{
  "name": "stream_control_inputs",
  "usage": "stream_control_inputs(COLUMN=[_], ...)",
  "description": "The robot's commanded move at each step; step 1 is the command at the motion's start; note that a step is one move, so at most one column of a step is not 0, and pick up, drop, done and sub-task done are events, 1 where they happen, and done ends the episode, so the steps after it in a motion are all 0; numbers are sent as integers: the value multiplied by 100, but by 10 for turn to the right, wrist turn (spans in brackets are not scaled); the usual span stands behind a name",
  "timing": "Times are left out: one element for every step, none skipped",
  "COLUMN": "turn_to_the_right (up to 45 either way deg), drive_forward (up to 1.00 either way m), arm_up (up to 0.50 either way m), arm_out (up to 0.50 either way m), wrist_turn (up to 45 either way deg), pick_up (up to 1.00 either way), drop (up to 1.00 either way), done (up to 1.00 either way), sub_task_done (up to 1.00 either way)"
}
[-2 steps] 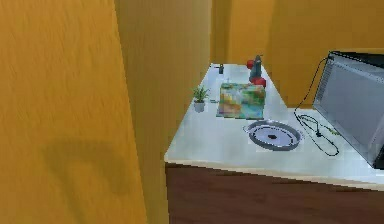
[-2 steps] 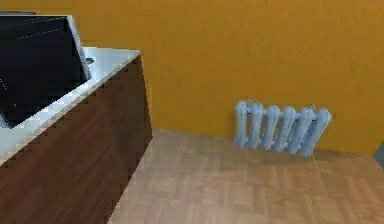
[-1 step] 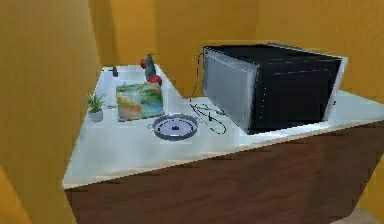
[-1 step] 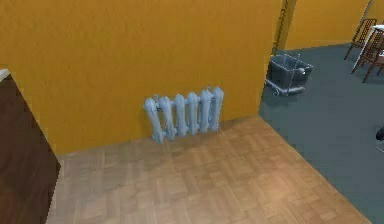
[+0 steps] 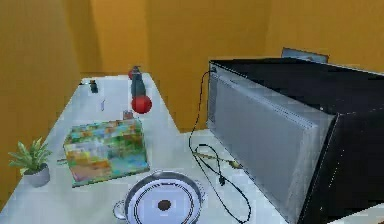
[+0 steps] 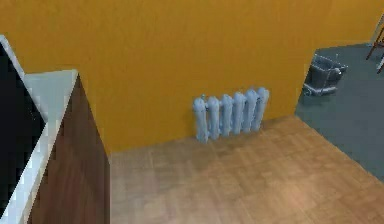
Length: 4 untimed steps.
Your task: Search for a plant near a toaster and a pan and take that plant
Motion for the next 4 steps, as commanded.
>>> stream_control_inputs(turn_to_the_right=[-450, -450, -390, 0], drive_forward=[0, 0, 0, 0], arm_up=[0, 0, 0, 50], arm_out=[0, 0, 0, 0], wrist_turn=[0, 0, 0, 0], pick_up=[0, 0, 0, 0], drop=[0, 0, 0, 0], done=[0, 0, 0, 0], sub_task_done=[0, 0, 0, 0])
